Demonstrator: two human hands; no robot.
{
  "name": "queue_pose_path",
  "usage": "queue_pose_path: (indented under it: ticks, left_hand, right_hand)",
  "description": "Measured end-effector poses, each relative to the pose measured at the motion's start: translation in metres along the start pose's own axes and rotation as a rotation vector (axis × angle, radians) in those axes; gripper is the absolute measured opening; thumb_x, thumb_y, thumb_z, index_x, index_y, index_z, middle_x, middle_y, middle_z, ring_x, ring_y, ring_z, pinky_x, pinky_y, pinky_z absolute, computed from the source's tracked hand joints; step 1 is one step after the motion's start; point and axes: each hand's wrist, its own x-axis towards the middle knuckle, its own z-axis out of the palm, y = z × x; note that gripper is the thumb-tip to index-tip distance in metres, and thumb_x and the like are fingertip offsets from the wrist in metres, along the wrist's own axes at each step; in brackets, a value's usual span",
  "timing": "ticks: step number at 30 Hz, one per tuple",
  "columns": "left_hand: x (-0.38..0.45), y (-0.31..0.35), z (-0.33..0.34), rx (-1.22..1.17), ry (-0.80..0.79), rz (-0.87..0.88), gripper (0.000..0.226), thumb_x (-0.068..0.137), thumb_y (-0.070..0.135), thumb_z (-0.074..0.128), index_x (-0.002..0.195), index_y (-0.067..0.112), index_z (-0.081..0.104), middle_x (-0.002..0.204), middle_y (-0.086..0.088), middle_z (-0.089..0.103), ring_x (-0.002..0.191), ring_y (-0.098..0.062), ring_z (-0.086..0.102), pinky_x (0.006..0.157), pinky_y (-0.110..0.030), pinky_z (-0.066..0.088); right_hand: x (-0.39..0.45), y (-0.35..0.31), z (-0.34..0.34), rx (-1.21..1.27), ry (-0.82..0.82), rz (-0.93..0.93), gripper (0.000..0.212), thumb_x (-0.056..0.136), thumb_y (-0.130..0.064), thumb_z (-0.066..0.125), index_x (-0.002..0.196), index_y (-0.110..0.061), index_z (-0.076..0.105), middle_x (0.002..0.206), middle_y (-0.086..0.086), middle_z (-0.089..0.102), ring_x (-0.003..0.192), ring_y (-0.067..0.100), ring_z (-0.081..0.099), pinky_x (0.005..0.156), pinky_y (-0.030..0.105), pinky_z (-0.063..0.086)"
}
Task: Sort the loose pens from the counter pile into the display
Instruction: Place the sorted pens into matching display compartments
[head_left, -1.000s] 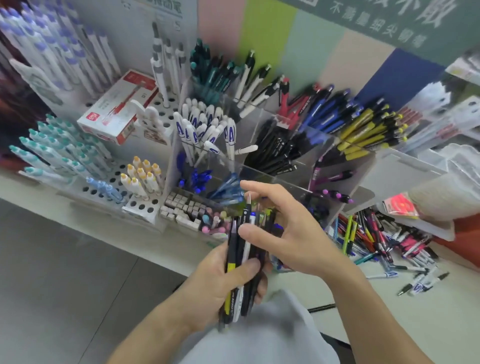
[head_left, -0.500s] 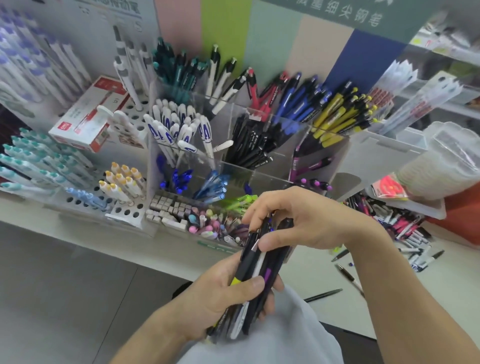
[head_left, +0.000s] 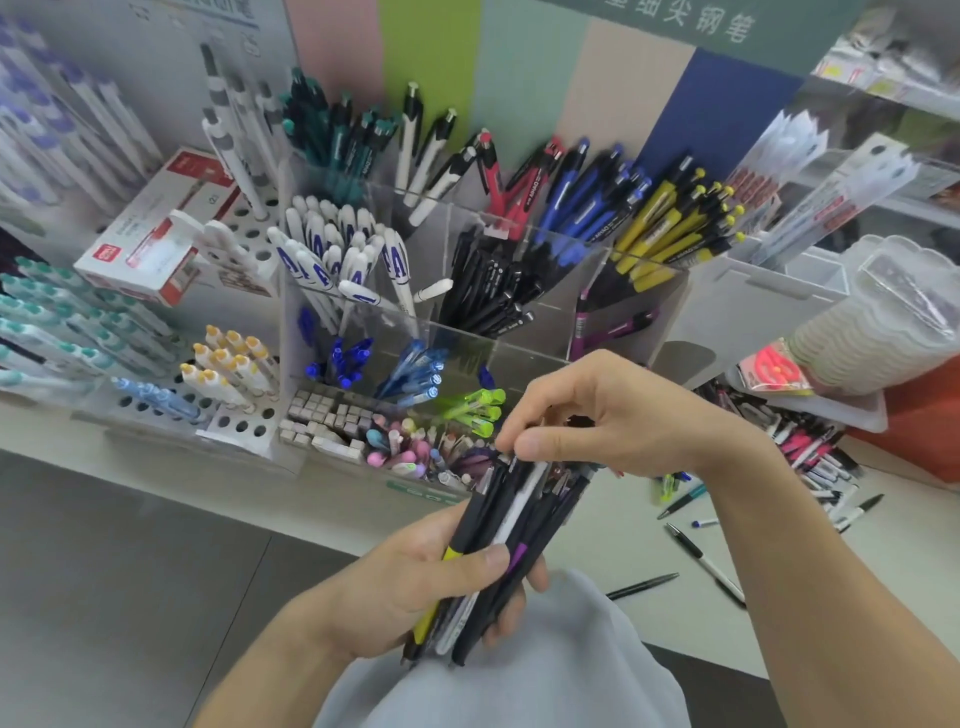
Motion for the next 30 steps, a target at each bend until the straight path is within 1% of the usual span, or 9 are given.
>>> queue_pose_path:
  ticks: [3, 6, 10, 13, 16, 18, 22, 25, 30]
  left_hand:
    - [0.003, -0.005, -0.001, -0.025, -0.016, -0.048, 0.042, 0.100, 0.032, 0.056, 0.125, -0.001, 0.051, 0.106, -0.024, 0.061, 0.079, -0.031, 0.058, 0.068, -0.034, 0.050]
    - [0.006, -0.011, -0.002, -0.049, -0.029, -0.066, 0.050, 0.098, 0.043, 0.059, 0.125, 0.001, 0.054, 0.107, -0.044, 0.049, 0.083, -0.036, 0.051, 0.072, -0.039, 0.045]
    - [0.011, -0.014, -0.002, -0.108, -0.052, -0.056, 0.050, 0.100, 0.045, 0.055, 0.124, 0.001, 0.056, 0.109, -0.045, 0.047, 0.083, -0.036, 0.048, 0.071, -0.040, 0.041]
    - [0.014, -0.013, -0.003, -0.104, -0.042, -0.048, 0.050, 0.100, 0.045, 0.055, 0.124, 0.001, 0.057, 0.110, -0.053, 0.040, 0.085, -0.041, 0.043, 0.073, -0.043, 0.038]
    - [0.015, -0.008, -0.006, -0.074, -0.020, -0.029, 0.048, 0.097, 0.045, 0.060, 0.121, 0.003, 0.058, 0.107, -0.052, 0.042, 0.084, -0.040, 0.045, 0.074, -0.044, 0.038]
    - [0.014, -0.004, -0.010, -0.004, -0.006, -0.010, 0.047, 0.095, 0.044, 0.063, 0.121, 0.005, 0.059, 0.106, -0.048, 0.047, 0.081, -0.036, 0.050, 0.072, -0.044, 0.041]
    - [0.014, -0.003, -0.011, 0.019, 0.077, 0.013, 0.047, 0.088, 0.048, 0.071, 0.109, 0.007, 0.063, 0.087, -0.027, 0.058, 0.071, -0.028, 0.055, 0.064, -0.035, 0.047]
    - [0.019, -0.007, -0.005, -0.035, 0.211, 0.055, 0.052, 0.077, 0.055, 0.078, 0.094, 0.008, 0.063, 0.067, -0.012, 0.057, 0.056, -0.024, 0.050, 0.054, -0.030, 0.044]
    - [0.033, -0.008, 0.009, -0.167, 0.492, 0.171, 0.050, 0.069, 0.047, 0.085, 0.089, 0.006, 0.064, 0.059, -0.013, 0.051, 0.046, -0.023, 0.044, 0.044, -0.027, 0.041]
  right_hand:
    - [0.004, -0.005, 0.003, -0.208, -0.081, 0.015, 0.018, 0.094, -0.029, 0.071, 0.110, -0.026, 0.079, 0.083, -0.032, 0.064, 0.081, -0.003, 0.063, 0.071, 0.011, 0.043]
    - [0.007, -0.007, 0.002, -0.275, -0.110, 0.022, 0.018, 0.093, -0.034, 0.072, 0.109, -0.030, 0.079, 0.079, -0.027, 0.062, 0.078, 0.003, 0.061, 0.070, 0.015, 0.041]
    - [0.007, -0.009, -0.004, -0.281, -0.171, 0.050, 0.015, 0.089, -0.030, 0.077, 0.104, -0.027, 0.080, 0.087, -0.018, 0.065, 0.087, 0.007, 0.064, 0.080, 0.031, 0.052]
    - [0.009, -0.009, -0.007, -0.274, -0.158, 0.071, 0.011, 0.091, -0.028, 0.075, 0.101, -0.024, 0.077, 0.094, -0.010, 0.072, 0.089, 0.008, 0.067, 0.082, 0.033, 0.054]
    - [0.006, -0.011, -0.018, -0.237, -0.038, 0.053, 0.008, 0.093, -0.026, 0.072, 0.099, -0.022, 0.076, 0.090, -0.010, 0.073, 0.083, 0.007, 0.067, 0.076, 0.027, 0.054]
    - [-0.001, -0.013, -0.029, -0.191, 0.097, 0.030, 0.008, 0.094, -0.026, 0.070, 0.098, -0.022, 0.075, 0.086, -0.007, 0.073, 0.077, 0.011, 0.067, 0.072, 0.030, 0.056]
    - [-0.029, -0.014, -0.046, 0.020, 0.322, -0.027, 0.008, 0.093, -0.019, 0.066, 0.097, -0.012, 0.069, 0.070, 0.008, 0.072, 0.063, 0.022, 0.068, 0.063, 0.029, 0.055]
    - [-0.057, -0.014, -0.045, 0.217, 0.452, -0.018, 0.017, 0.084, -0.017, 0.066, 0.095, -0.004, 0.063, 0.070, 0.017, 0.073, 0.064, 0.030, 0.073, 0.066, 0.033, 0.060]
    - [-0.069, 0.003, 0.001, 0.608, 0.735, 0.069, 0.008, 0.074, 0.003, 0.063, 0.079, 0.002, 0.057, 0.065, 0.019, 0.070, 0.052, 0.032, 0.071, 0.051, 0.032, 0.060]
